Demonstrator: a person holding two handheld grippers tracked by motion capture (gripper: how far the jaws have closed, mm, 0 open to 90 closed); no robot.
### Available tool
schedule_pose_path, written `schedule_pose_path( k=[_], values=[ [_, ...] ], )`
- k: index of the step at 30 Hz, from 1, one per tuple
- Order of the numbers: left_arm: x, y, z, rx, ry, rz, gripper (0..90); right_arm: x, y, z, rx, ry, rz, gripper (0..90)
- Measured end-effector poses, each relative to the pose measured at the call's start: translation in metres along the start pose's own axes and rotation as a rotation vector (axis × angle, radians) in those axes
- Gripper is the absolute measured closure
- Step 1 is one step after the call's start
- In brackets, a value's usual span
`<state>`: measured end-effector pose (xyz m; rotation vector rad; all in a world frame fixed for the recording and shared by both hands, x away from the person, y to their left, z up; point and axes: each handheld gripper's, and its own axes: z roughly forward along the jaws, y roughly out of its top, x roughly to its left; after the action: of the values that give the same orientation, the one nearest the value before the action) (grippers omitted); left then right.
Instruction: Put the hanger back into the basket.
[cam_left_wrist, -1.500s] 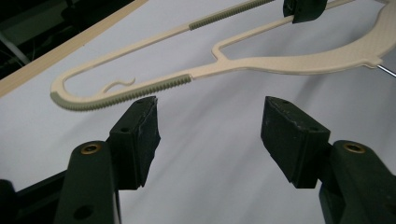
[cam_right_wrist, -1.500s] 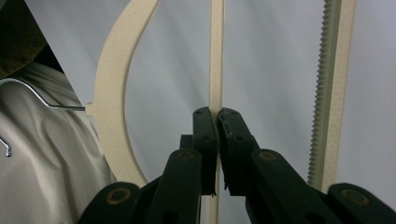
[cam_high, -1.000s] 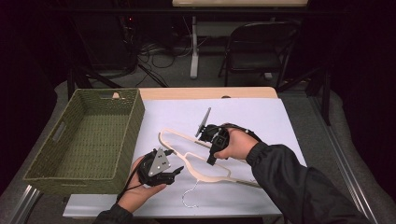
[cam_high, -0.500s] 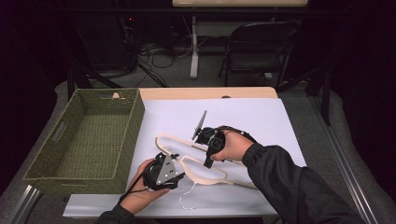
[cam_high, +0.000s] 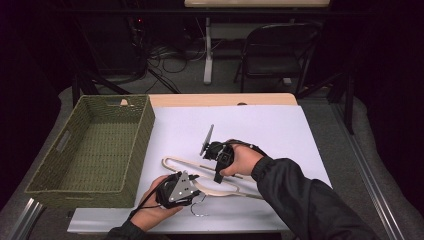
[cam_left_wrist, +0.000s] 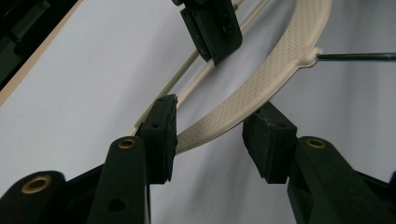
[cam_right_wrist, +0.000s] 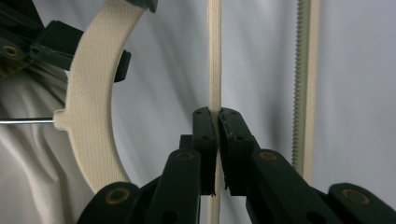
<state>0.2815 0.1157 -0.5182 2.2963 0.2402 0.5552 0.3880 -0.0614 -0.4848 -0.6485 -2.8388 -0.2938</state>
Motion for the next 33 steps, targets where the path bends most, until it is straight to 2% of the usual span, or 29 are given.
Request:
schedule_pose_path(
  k=[5,6,11,13,14,16,19,20,21,22,24,25,26,27,28,30,32,33],
  values=[
    [0.002,0.001,-0.001,-0.015,-0.011,-0.016,57.7,0.002,0.001,0.003,0.006,-0.012,-0.007,85.4],
    [0.003,0.001,-0.001,-0.023,-0.012,-0.03,58.3,0.002,0.001,0.004,0.004,-0.014,-0.012,85.4],
    [0.007,0.002,-0.001,-0.026,-0.024,-0.051,60.4,0.002,0.0,0.007,0.007,0.0,-0.008,85.5],
    [0.007,0.003,-0.001,-0.025,-0.025,-0.056,60.5,0.001,-0.002,0.008,-0.02,0.003,-0.006,85.3],
    [0.007,0.003,-0.001,-0.023,-0.028,-0.058,60.5,0.001,-0.002,0.007,-0.01,0.002,-0.005,85.2],
    [0.009,0.003,-0.001,-0.024,-0.031,-0.061,60.5,0.001,-0.004,0.007,-0.045,0.007,0.005,84.2],
    [0.01,0.005,-0.001,-0.02,-0.037,-0.062,60.6,0.002,-0.01,-0.001,-0.101,-0.015,-0.004,80.0],
    [0.011,0.005,-0.001,-0.021,-0.039,-0.067,60.6,0.004,-0.017,-0.013,-0.143,-0.044,-0.008,78.4],
    [0.011,0.005,-0.001,-0.02,-0.041,-0.068,60.6,0.004,-0.017,-0.013,-0.143,-0.044,-0.008,78.4],
    [0.013,0.007,-0.001,-0.016,-0.046,-0.07,60.6,0.007,-0.026,-0.026,-0.17,-0.075,-0.018,76.9],
    [0.015,0.009,0.0,-0.01,-0.052,-0.073,60.6,0.01,-0.035,-0.033,-0.241,-0.105,-0.022,76.6],
    [0.015,0.009,0.0,-0.01,-0.052,-0.073,60.6,0.01,-0.035,-0.033,-0.241,-0.105,-0.022,76.6],
    [0.016,0.01,0.0,-0.007,-0.056,-0.078,60.6,0.013,-0.047,-0.045,-0.263,-0.121,-0.022,75.1],
    [0.018,0.011,0.0,-0.005,-0.062,-0.079,60.6,0.013,-0.047,-0.045,-0.263,-0.121,-0.022,75.1],
    [0.019,0.012,0.0,-0.004,-0.066,-0.086,60.6,0.017,-0.059,-0.054,-0.283,-0.13,-0.025,73.0],
    [0.024,0.014,0.001,0.004,-0.083,-0.099,60.6,0.021,-0.068,-0.058,-0.278,-0.133,-0.028,71.3],
    [0.026,0.016,0.002,0.008,-0.09,-0.104,60.6,0.026,-0.077,-0.058,-0.254,-0.163,-0.058,69.7],
    [0.027,0.017,0.002,0.011,-0.094,-0.108,60.6,0.026,-0.077,-0.058,-0.254,-0.163,-0.058,69.7]
  ],
)
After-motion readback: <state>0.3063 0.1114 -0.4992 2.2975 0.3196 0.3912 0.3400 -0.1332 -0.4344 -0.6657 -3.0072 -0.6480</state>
